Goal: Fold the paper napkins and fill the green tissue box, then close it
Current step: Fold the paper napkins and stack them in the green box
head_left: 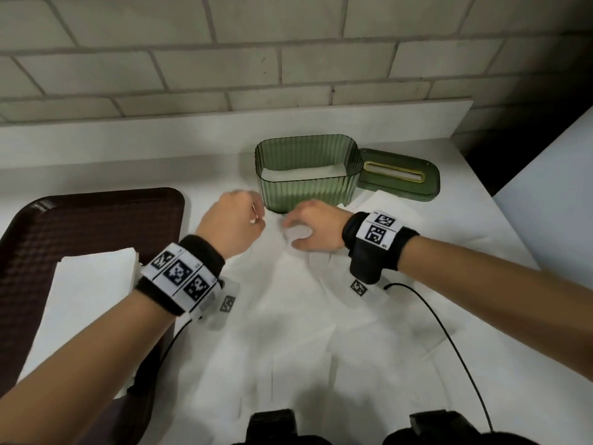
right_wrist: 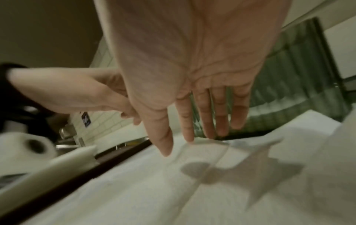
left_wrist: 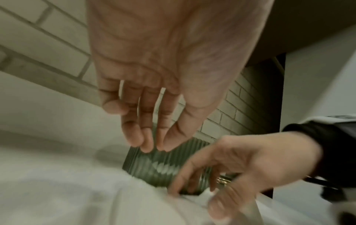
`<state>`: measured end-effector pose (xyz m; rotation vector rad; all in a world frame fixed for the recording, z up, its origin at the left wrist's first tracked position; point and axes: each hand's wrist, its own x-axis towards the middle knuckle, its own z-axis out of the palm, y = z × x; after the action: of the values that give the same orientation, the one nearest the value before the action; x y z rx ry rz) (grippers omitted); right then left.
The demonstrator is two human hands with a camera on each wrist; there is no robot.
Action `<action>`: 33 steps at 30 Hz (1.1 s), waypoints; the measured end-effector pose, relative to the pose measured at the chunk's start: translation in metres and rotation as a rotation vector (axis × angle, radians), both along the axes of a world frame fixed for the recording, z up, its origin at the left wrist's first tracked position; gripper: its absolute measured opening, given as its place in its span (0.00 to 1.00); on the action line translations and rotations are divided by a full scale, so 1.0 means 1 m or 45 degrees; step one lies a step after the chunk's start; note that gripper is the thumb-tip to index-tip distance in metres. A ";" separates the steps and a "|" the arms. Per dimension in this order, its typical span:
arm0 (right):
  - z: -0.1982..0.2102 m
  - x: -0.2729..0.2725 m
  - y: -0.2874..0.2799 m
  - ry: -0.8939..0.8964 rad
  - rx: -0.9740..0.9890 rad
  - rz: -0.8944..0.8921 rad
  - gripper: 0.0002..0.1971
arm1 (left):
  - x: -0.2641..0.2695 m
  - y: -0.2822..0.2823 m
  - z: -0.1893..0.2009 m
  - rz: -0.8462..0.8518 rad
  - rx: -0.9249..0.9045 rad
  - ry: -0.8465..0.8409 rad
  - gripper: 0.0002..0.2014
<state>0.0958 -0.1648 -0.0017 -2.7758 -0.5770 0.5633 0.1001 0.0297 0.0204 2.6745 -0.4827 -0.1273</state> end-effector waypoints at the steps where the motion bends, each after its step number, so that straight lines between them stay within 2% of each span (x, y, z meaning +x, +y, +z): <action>1: -0.004 0.001 0.004 -0.007 -0.039 0.006 0.29 | -0.006 0.003 -0.006 0.011 -0.009 0.054 0.03; 3: -0.006 0.003 0.010 0.017 -0.077 -0.021 0.35 | -0.015 0.007 -0.017 0.020 0.007 0.151 0.04; 5: -0.004 0.004 0.016 0.005 -0.072 -0.041 0.36 | -0.023 0.009 -0.024 0.017 0.040 0.228 0.08; 10: 0.012 0.001 0.020 -0.191 0.068 -0.105 0.23 | -0.030 0.010 -0.029 0.070 0.000 0.319 0.31; 13: 0.025 -0.003 0.014 -0.213 0.312 -0.181 0.19 | -0.032 0.011 -0.028 0.142 -0.112 0.344 0.39; 18: 0.057 -0.009 -0.004 -0.219 0.760 -0.275 0.18 | -0.029 0.012 -0.022 0.144 -0.304 0.325 0.27; 21: 0.067 -0.005 -0.019 -0.219 1.010 -0.422 0.17 | -0.027 0.012 -0.017 0.142 -0.498 0.404 0.18; 25: 0.076 0.005 -0.040 -0.306 1.258 -0.563 0.17 | -0.010 0.016 -0.005 0.149 -0.739 0.428 0.14; 27: 0.079 0.010 -0.048 -0.425 1.254 -0.589 0.16 | 0.004 0.013 0.006 0.181 -0.926 0.319 0.13; 30: 0.076 0.019 -0.057 -0.545 1.151 -0.658 0.12 | 0.027 0.007 0.027 0.259 -1.154 0.099 0.20; 31: 0.074 0.022 -0.059 -0.562 1.076 -0.681 0.10 | 0.035 0.003 0.032 0.253 -1.130 -0.009 0.20; 33: 0.070 0.028 -0.061 -0.592 0.901 -0.678 0.07 | 0.051 -0.004 0.038 0.184 -0.883 -0.238 0.17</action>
<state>0.1240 -0.2262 0.0679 -2.2058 -0.0600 -0.3528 0.1511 0.0257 0.0583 2.0316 -0.3099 0.2861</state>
